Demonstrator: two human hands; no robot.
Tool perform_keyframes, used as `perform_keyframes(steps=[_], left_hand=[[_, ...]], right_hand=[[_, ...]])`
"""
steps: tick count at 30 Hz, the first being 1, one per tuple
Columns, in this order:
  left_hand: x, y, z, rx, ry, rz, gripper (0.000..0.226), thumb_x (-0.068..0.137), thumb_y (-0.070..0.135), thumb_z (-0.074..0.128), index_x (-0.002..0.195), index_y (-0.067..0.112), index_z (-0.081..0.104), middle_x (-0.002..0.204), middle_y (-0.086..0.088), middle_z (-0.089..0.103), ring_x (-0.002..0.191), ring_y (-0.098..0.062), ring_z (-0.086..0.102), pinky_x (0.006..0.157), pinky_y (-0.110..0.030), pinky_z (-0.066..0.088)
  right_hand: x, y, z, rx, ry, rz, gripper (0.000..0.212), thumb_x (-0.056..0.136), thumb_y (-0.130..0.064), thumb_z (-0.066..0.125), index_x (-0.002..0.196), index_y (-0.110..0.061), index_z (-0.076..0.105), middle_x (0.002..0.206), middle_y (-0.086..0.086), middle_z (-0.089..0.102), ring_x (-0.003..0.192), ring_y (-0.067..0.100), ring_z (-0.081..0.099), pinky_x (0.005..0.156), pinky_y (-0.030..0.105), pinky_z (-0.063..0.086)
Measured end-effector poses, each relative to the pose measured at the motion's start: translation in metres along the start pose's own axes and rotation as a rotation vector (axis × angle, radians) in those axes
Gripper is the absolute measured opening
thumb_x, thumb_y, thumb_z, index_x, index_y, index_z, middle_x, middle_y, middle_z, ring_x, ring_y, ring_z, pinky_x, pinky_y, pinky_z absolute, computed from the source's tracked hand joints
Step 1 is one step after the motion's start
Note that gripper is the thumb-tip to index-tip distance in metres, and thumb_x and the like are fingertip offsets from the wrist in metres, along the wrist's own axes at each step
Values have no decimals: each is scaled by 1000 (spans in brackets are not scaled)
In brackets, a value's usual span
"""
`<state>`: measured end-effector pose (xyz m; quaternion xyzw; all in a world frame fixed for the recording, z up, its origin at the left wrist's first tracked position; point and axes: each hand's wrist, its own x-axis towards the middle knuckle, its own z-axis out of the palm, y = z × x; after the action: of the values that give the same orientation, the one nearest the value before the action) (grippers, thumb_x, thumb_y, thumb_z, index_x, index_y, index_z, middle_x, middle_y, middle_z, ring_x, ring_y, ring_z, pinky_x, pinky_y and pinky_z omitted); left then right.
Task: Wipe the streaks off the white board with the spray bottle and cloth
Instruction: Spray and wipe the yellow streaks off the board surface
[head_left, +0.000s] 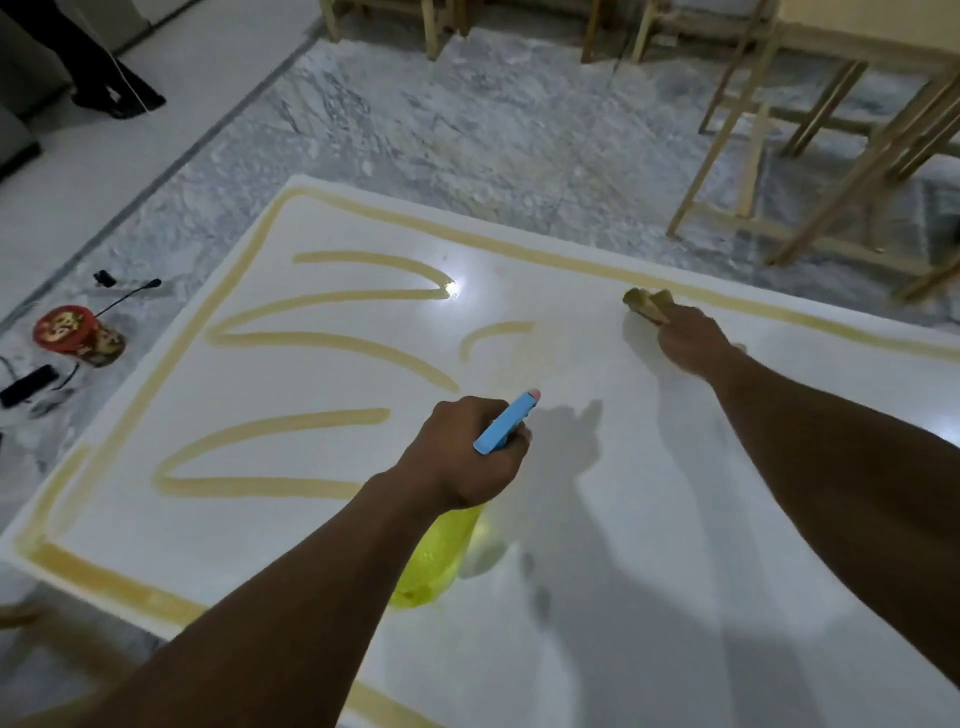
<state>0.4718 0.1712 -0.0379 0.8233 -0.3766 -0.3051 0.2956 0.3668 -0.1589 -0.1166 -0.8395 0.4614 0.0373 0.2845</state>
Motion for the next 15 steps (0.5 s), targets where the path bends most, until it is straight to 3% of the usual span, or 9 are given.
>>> perform_keyframes(steps=[2,5,11,15], left_hand=[[0,-10,0,2,-5,-31,35,96,36,56,78,7,58,72,-20,63,66,-39,66,65,-54,61],[-4,-26,-6,4,3,-71,34,96,36,57,77,7,58,71,-18,64,65,-37,67,65,-54,61],[-37,-52,-28,13,46,-107,32,96,33,59,80,5,60,74,-19,68,67,-37,70,69,-54,60],[-73,-66,-46,26,48,-62,33,96,33,58,80,4,62,75,-19,69,67,-36,71,70,-53,60]], right_hand=[[4,18,48,-91,30,-38,56,93,-15,35,147,-17,47,156,13,40,142,41,36,114,55,31],[-28,14,98,-150,133,-60,56,90,-13,40,145,-18,51,157,12,41,145,41,33,111,62,26],[-148,-34,163,-113,80,-207,71,80,-27,23,142,-21,56,156,7,44,147,40,33,110,62,30],[-241,-68,209,-53,-10,-241,66,84,-23,28,147,-28,49,161,-7,30,154,25,15,121,53,11]])
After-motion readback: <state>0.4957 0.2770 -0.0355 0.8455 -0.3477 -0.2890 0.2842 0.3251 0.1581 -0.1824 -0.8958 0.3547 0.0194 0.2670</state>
